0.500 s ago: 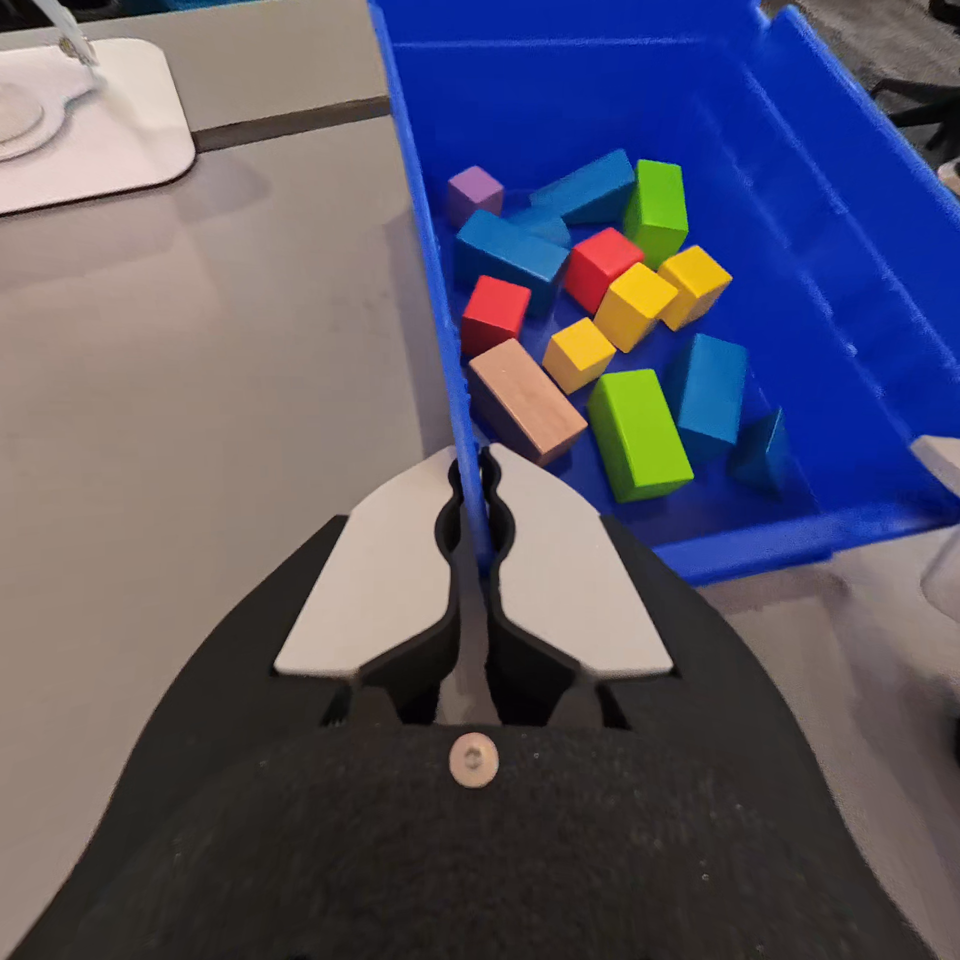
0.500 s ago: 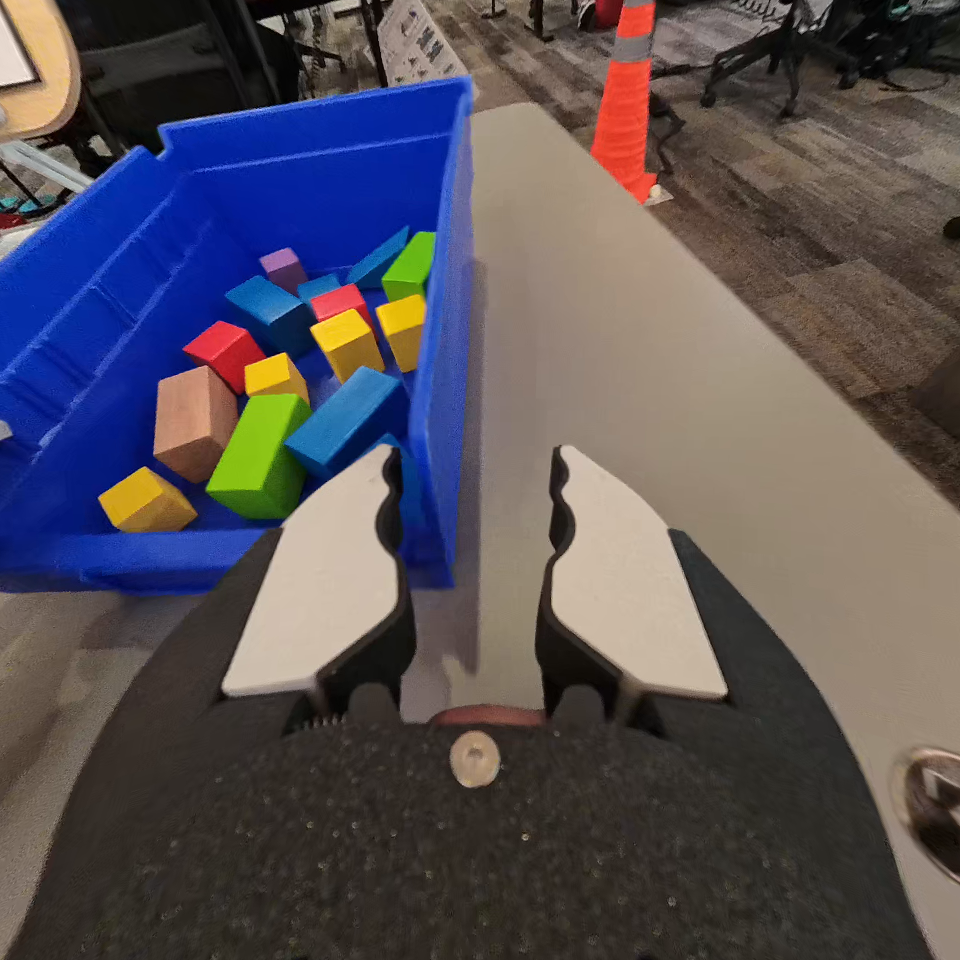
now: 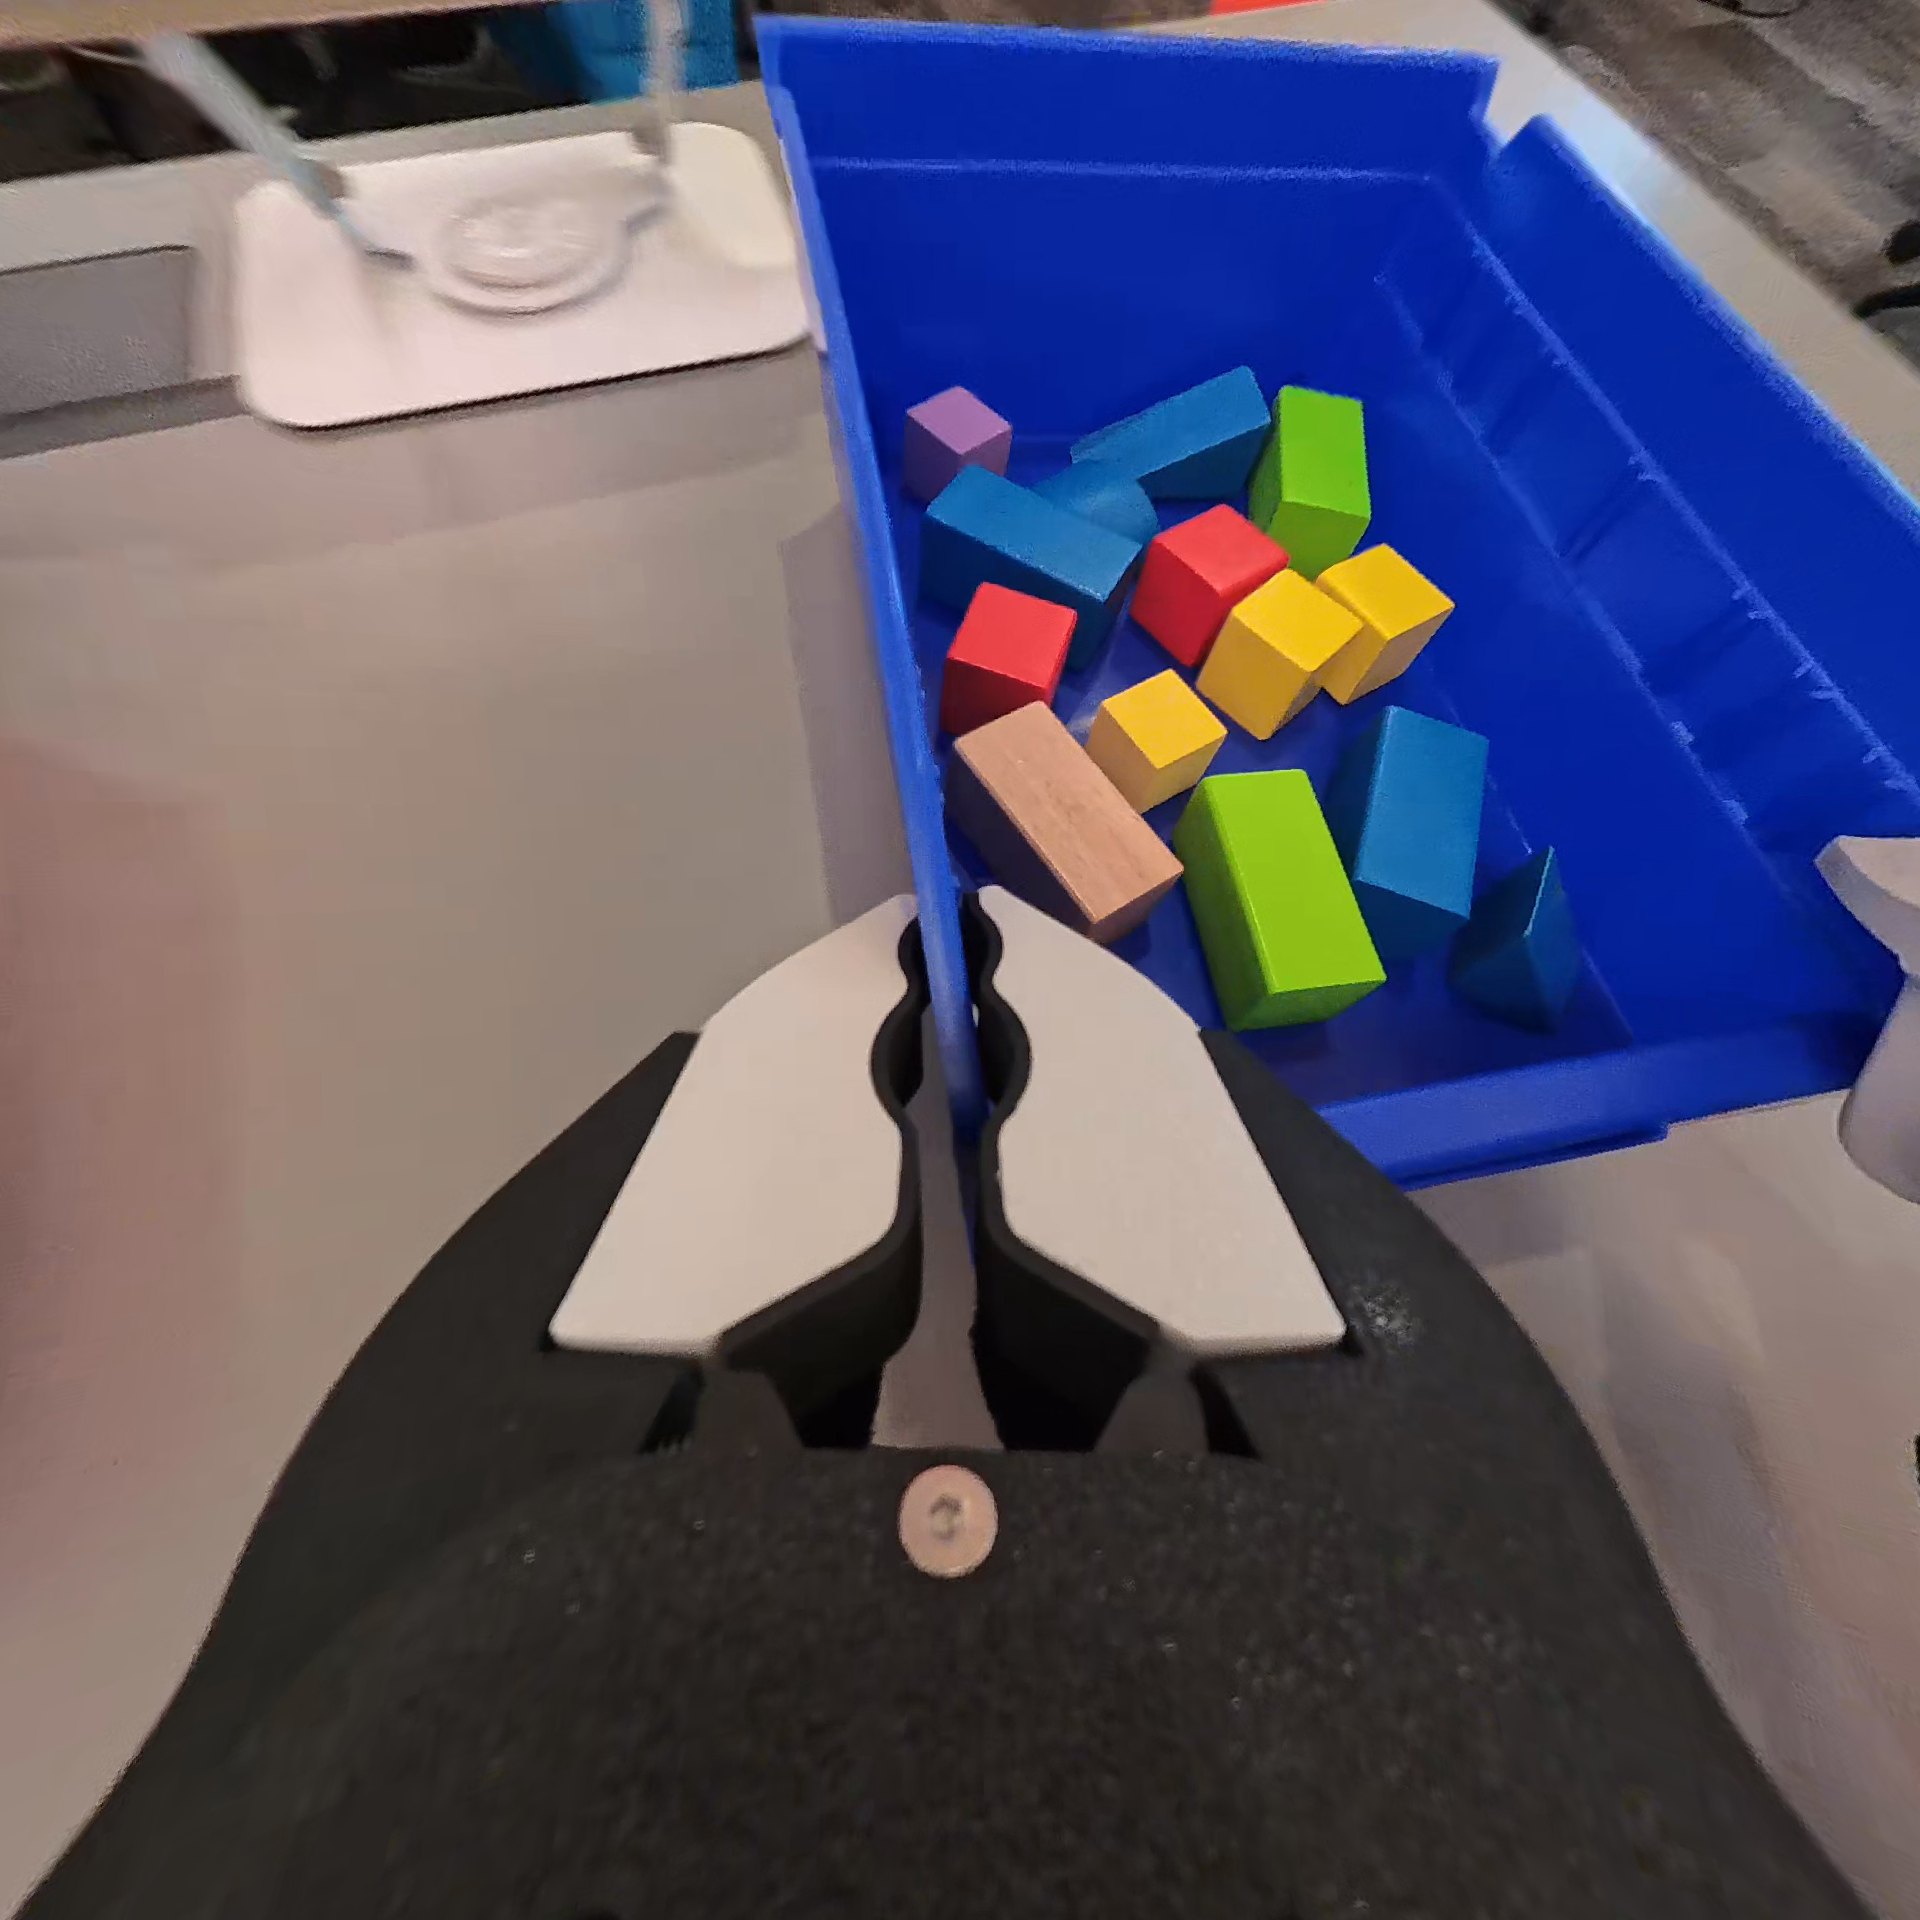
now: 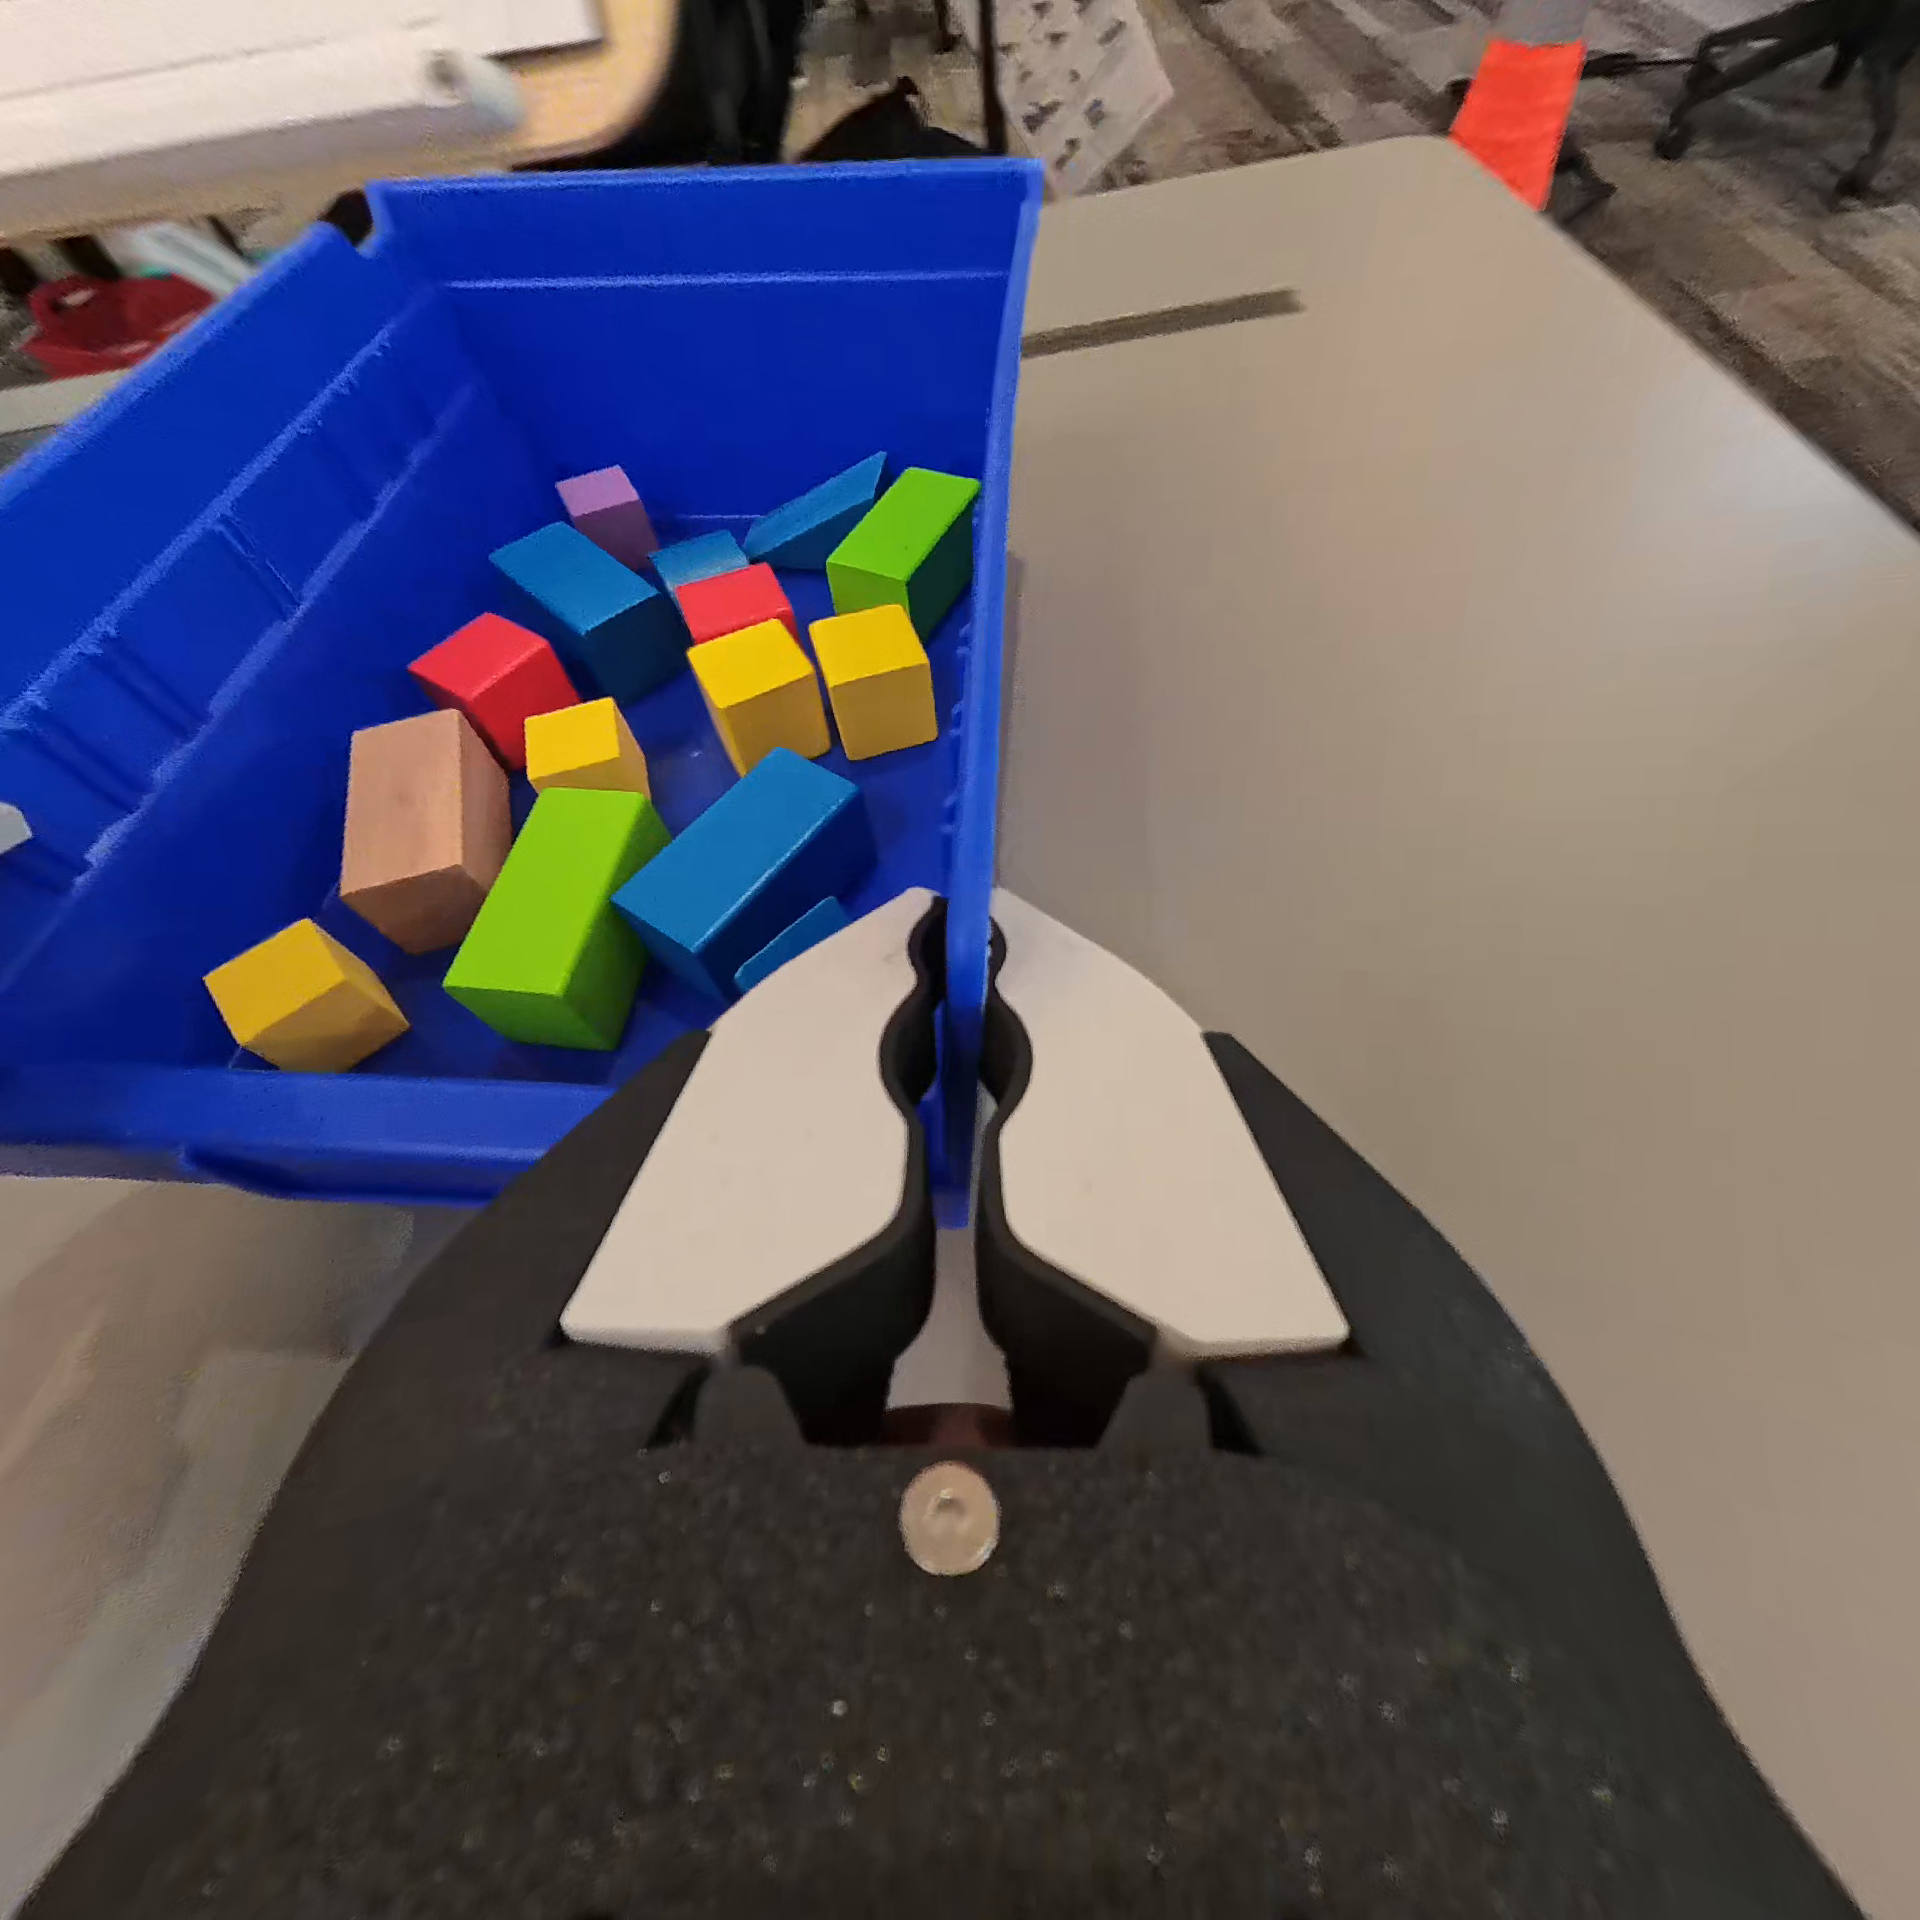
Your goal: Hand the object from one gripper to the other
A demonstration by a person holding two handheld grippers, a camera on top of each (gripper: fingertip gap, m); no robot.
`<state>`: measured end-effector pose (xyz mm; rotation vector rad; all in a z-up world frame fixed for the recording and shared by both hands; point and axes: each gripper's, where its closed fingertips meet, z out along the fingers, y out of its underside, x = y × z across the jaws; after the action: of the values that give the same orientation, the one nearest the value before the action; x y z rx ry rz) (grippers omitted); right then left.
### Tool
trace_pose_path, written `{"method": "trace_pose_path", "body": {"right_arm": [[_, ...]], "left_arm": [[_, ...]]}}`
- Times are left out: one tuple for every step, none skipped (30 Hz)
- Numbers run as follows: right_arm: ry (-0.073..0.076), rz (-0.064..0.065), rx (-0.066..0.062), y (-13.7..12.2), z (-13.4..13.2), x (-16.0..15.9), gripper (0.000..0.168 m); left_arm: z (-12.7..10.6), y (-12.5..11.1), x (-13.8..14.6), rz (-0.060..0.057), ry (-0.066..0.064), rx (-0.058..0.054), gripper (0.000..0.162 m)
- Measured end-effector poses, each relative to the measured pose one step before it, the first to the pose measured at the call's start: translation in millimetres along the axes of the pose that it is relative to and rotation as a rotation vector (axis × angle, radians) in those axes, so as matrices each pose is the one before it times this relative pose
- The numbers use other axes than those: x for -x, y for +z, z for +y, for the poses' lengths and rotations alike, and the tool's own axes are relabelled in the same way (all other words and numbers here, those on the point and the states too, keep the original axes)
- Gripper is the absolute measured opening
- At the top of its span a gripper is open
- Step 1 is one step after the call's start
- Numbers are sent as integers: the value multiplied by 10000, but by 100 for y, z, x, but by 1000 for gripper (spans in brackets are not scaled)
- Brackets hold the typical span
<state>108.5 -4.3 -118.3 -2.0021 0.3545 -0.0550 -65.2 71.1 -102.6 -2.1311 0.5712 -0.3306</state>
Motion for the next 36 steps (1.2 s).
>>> {"method": "trace_pose_path", "body": {"right_arm": [[-145,-216,-43,143,16,2080,2],[-152,-236,-45,174,-58,2148,2],[-221,-195,-38,201,-74,2111,2],[-180,-178,-42,226,-66,2049,2],[-127,-187,-32,315,-28,1970,2],[-125,-163,-3,395,82,1856,2],[-28,-180,14,439,204,1725,2],[33,-195,42,444,327,1598,2],[45,-186,55,406,415,1471,2],[16,-153,39,345,434,1319,2],[-75,-53,-9,257,364,1057,2],[-125,-13,-113,166,196,853,2],[-138,32,-93,180,213,638,2],[-85,15,-193,96,28,485,2],[-13,39,-204,-40,-120,244,3],[86,-13,-93,30,17,145,3],[152,-141,-81,-12,-1,128,4],[150,-198,-80,-4,-11,80,4],[264,-411,28,-45,43,256,8],[406,-737,113,-262,36,556,19],[367,-653,192,-577,110,271,23],[306,-305,-6,-891,-103,-243,23],[160,-380,-186,-1144,-264,-118,24],[40,-471,-259,-1294,-283,132,25],[-291,-715,-229,-1409,-223,698,34],[-390,-492,-225,-1219,-304,774,39],[-403,-102,-55,-936,-162,565,38],[-565,-145,45,-598,0,817,38],[-552,-211,92,-222,98,1086,38],[-506,-251,188,134,247,1231,39],[-467,-214,234,408,314,1236,39],[-384,-271,242,625,276,1386,40],[-328,-415,237,794,202,1579,40],[-256,-391,220,957,169,1497,40],[-190,-356,185,1046,163,1355,40],[-137,-426,148,1048,140,1393,41]], "left_arm": [[282,-864,1953,-280,-54,-99,4],[297,-786,2019,-245,-101,-86,4],[389,-701,2009,-182,-136,-41,4],[411,-633,1970,-147,-173,-37,4],[415,-569,1916,-173,-134,-64,4],[419,-508,1814,-205,-87,-48,4],[387,-458,1690,-216,-36,-39,4],[353,-364,1587,-203,3,-21,4],[346,-268,1439,-166,-39,-5,4],[372,-132,1306,-140,-56,8,4],[456,-4,1096,-71,-96,48,4],[528,91,872,28,-183,45,4],[481,148,669,98,-176,-28,4],[485,228,518,91,-92,-29,4],[249,180,323,133,-99,-156,5],[-69,-9,124,176,-101,-229,5],[-24,8,56,93,-11,-31,5],[15,-28,-196,235,27,63,8],[96,-228,-553,502,-108,168,19],[220,-639,-670,617,-369,290,32],[108,-1179,-583,616,-575,152,46],[-72,-1688,-786,842,-583,-88,60],[-121,-1998,-741,872,-426,-198,65],[-89,-2083,-224,570,-265,-163,65],[-177,-2109,415,263,-159,-164,68],[-402,-2079,1121,-9,-24,-248,71],[-589,-1963,2047,-406,135,-280,71],[-726,-1717,2919,-762,258,-256,72],[-853,-1234,3474,-950,316,-245,72],[-751,-603,3546,-938,261,-116,73],[-588,3,3031,-683,177,47,73],[-531,505,2279,-395,154,77,74],[-502,862,1672,-225,132,72,74],[-464,1133,1210,-156,168,59,74],[-391,1348,756,-55,163,65,75],[-290,1441,336,86,81,118,76]]}}
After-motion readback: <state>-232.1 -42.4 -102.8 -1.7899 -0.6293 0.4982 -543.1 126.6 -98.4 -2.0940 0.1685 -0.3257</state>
